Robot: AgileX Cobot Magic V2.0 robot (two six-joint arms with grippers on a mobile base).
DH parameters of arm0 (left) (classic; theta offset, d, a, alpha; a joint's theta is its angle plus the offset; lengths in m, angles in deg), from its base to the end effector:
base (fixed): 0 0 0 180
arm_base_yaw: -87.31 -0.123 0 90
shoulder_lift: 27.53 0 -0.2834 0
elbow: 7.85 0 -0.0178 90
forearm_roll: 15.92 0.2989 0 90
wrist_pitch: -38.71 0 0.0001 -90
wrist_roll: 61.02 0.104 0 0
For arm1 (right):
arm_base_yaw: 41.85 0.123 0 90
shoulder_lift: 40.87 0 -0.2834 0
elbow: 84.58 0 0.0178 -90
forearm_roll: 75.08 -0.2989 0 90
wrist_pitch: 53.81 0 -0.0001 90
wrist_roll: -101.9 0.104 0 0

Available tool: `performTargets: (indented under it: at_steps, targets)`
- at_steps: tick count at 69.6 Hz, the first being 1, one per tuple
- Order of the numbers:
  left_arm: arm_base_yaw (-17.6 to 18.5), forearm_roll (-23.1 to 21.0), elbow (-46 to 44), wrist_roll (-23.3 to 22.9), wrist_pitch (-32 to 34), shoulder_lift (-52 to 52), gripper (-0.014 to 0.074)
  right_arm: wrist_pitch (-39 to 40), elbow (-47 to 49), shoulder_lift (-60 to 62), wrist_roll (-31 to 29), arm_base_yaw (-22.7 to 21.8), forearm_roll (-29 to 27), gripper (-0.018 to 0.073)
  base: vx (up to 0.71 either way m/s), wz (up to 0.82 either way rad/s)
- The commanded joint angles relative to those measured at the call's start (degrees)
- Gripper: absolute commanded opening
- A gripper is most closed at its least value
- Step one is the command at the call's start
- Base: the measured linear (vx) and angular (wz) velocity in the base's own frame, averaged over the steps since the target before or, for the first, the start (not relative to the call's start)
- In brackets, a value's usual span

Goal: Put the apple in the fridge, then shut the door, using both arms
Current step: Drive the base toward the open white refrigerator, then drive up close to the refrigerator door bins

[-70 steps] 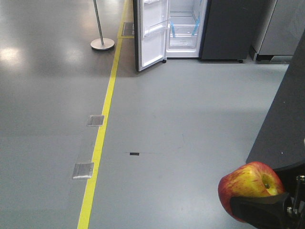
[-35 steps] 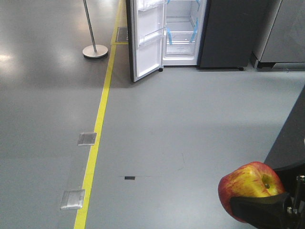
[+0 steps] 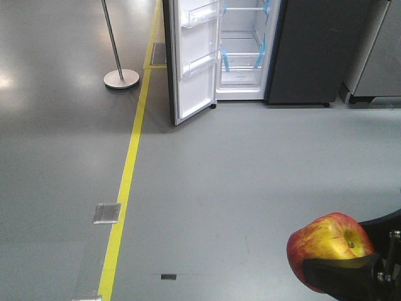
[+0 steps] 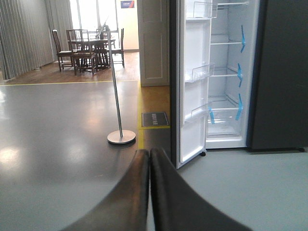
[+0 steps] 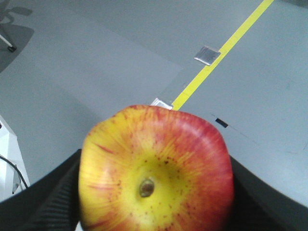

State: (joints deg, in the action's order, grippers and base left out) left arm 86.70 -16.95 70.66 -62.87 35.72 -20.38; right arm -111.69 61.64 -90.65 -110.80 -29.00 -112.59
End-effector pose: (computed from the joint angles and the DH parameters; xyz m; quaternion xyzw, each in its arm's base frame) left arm 0.1195 0.0012 0.2010 -0.0209 0.6984 -0.0145 0.7152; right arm 0.1584 0.0912 0.3273 -0.2801 0.8518 0.2549 0.3620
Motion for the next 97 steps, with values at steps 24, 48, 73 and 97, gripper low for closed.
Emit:
performTargets:
  at_steps: [24, 48, 73, 97]
  targets:
    - [0.07, -0.26, 0.73, -0.21, 4.14, -0.76, -0.0006, 2.48, 1.59, 0.2, -0.17, -0.22, -2.46, 0.0317, 0.41, 0.01]
    - [0.07, -0.26, 0.73, -0.21, 4.14, -0.76, -0.0006, 2.48, 1.59, 0.2, -0.17, -0.22, -2.46, 0.0317, 0.41, -0.01]
    - [0.07, -0.26, 0.73, -0.21, 4.14, -0.76, -0.0006, 2.48, 1.59, 0.2, -0.17, -0.22, -2.46, 0.0317, 0.39, 0.03]
    - [0.07, -0.26, 0.73, -0.21, 4.14, -0.76, -0.0006, 2.48, 1.59, 0.2, -0.17, -0.22, -2.46, 0.0317, 0.36, 0.05]
